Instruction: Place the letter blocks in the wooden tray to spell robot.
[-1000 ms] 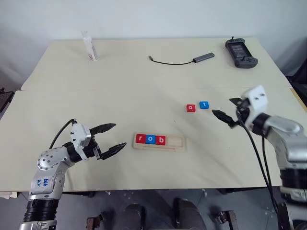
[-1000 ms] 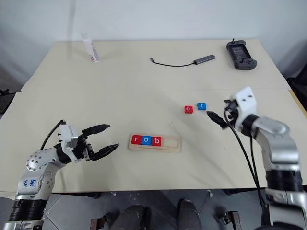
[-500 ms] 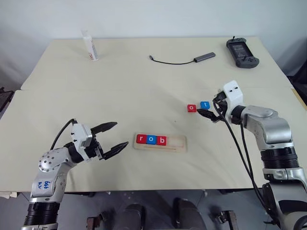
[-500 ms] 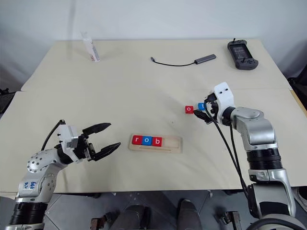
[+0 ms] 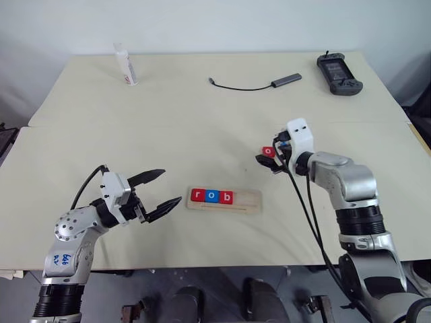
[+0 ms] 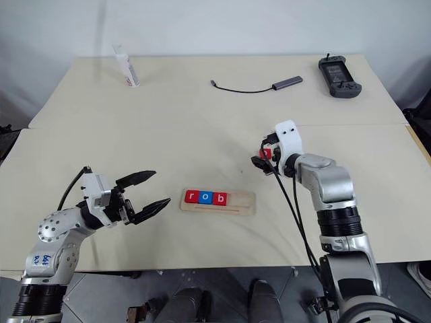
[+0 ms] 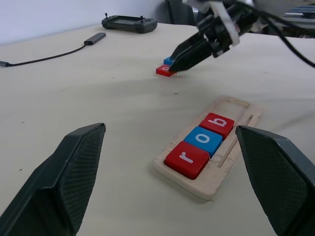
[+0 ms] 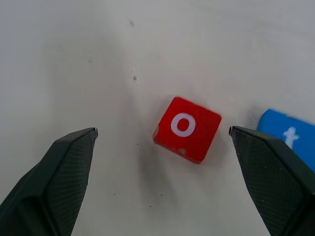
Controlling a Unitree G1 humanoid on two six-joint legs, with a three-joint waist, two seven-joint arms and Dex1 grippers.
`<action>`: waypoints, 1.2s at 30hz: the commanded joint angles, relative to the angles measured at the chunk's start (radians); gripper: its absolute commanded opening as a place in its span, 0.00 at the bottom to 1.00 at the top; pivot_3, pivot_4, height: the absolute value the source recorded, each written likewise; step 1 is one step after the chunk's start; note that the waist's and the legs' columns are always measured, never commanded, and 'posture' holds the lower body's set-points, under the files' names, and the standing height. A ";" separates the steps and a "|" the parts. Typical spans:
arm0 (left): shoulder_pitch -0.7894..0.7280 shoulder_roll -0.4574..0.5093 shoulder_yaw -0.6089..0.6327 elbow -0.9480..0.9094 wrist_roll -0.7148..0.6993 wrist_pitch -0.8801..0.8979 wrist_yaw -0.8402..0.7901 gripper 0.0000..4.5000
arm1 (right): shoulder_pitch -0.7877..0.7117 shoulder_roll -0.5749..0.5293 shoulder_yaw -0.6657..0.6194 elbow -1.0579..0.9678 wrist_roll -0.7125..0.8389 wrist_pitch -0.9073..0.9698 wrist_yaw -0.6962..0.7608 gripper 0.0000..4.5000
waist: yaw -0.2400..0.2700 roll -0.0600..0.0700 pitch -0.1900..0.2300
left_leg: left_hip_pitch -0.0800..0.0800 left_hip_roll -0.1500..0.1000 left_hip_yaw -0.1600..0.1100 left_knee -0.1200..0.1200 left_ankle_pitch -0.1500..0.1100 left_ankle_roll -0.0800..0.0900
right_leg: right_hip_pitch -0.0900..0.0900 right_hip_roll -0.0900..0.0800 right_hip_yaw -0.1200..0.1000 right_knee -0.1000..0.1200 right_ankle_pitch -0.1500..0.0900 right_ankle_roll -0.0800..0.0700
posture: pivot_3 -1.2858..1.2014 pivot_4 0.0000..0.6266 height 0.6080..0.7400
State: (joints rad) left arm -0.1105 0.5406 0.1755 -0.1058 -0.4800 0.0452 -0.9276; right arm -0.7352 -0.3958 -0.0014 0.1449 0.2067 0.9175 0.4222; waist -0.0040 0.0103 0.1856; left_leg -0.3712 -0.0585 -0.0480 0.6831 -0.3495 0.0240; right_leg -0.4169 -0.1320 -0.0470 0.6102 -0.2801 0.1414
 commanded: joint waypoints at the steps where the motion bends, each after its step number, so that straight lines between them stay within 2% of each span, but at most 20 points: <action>1: 0.006 0.007 0.004 -0.039 0.001 -0.005 0.005 1.00 | -0.026 0.019 -0.011 0.011 -0.024 -0.022 -0.053 1.00 | -0.001 0.000 0.000 | 0.000 0.000 0.000 0.000 0.000 0.000 | 0.000 0.000 0.000 0.000 0.000 0.000 | 0.52 0.24 1.00; 7: 0.017 0.006 0.010 -0.042 0.000 -0.010 0.009 1.00 | -0.041 0.082 -0.028 0.055 -0.037 -0.030 -0.127 1.00 | -0.004 0.000 0.000 | 0.000 0.000 0.001 0.000 0.000 0.000 | 0.000 0.000 0.000 0.000 0.000 0.000 | 0.52 0.24 1.00; 8: 0.019 0.005 0.010 -0.043 0.000 -0.011 0.010 1.00 | -0.041 0.091 -0.030 0.058 -0.037 -0.027 -0.133 0.96 | -0.005 0.000 0.000 | 0.000 0.000 0.001 0.000 0.000 0.000 | 0.000 0.001 0.000 0.001 0.000 0.000 | 0.52 0.24 1.00; 12: 0.027 -0.001 0.007 -0.038 0.001 -0.022 0.009 1.00 | -0.035 0.130 -0.042 0.088 -0.052 -0.048 -0.191 0.73 | -0.013 0.000 0.000 | 0.001 0.000 0.001 0.000 0.000 0.000 | 0.000 0.001 0.000 0.001 0.000 0.000 | 0.52 0.24 1.00; 17: 0.025 -0.007 0.003 -0.020 0.005 -0.036 0.003 1.00 | -0.017 0.141 -0.043 0.047 -0.053 -0.041 -0.207 0.35 | -0.024 0.000 0.000 | 0.001 0.000 0.001 0.000 0.000 0.000 | 0.000 0.001 0.001 0.002 0.000 0.000 | 0.52 0.24 1.00; 18: 0.022 -0.009 0.001 -0.012 0.006 -0.041 -0.002 1.00 | -0.011 0.136 -0.045 0.024 -0.049 -0.033 -0.204 0.32 | -0.024 0.000 0.000 | 0.001 0.000 0.001 0.000 0.000 0.000 | 0.000 0.001 0.001 0.002 0.000 0.000 | 0.52 0.24 1.00; 22: 0.015 -0.016 -0.013 -0.006 -0.001 -0.054 -0.034 1.00 | 0.031 0.096 -0.039 -0.100 -0.033 0.036 -0.171 0.32 | -0.021 0.000 0.000 | 0.001 0.000 0.001 0.000 0.000 0.000 | -0.001 0.000 0.001 0.002 0.000 0.000 | 0.52 0.24 1.00; 26: -0.003 -0.026 -0.036 0.005 -0.009 -0.057 -0.071 1.00 | 0.131 0.030 -0.055 -0.352 0.004 0.189 -0.144 0.32 | -0.014 0.000 0.000 | 0.000 0.000 0.000 0.000 0.000 0.000 | -0.001 0.000 0.001 0.001 0.000 0.000 | 0.52 0.24 1.00; 30: -0.041 -0.035 -0.068 0.034 -0.011 -0.044 -0.109 1.00 | 0.264 -0.011 -0.124 -0.616 0.036 0.366 -0.159 0.32 | -0.001 0.000 0.000 | 0.000 0.000 0.000 -0.001 0.000 0.000 | -0.001 0.000 0.001 0.001 0.000 0.000 | 0.52 0.24 1.00; 36: -0.099 -0.023 -0.097 0.106 -0.008 -0.032 -0.178 1.00 | 0.415 0.045 -0.200 -0.874 0.033 0.556 -0.211 0.32 | 0.002 0.000 0.000 | 0.000 0.000 0.001 -0.001 0.000 0.000 | -0.001 0.001 0.002 0.001 0.000 0.000 | 0.52 0.24 1.00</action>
State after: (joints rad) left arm -0.1960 0.5086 0.0758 -0.0052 -0.4756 0.0152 -1.0860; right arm -0.3260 -0.3621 -0.1740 -0.6502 0.2363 1.4422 0.2297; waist -0.0017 0.0104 0.1854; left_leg -0.3709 -0.0582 -0.0471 0.6826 -0.3495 0.0239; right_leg -0.4177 -0.1312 -0.0452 0.6112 -0.2802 0.1411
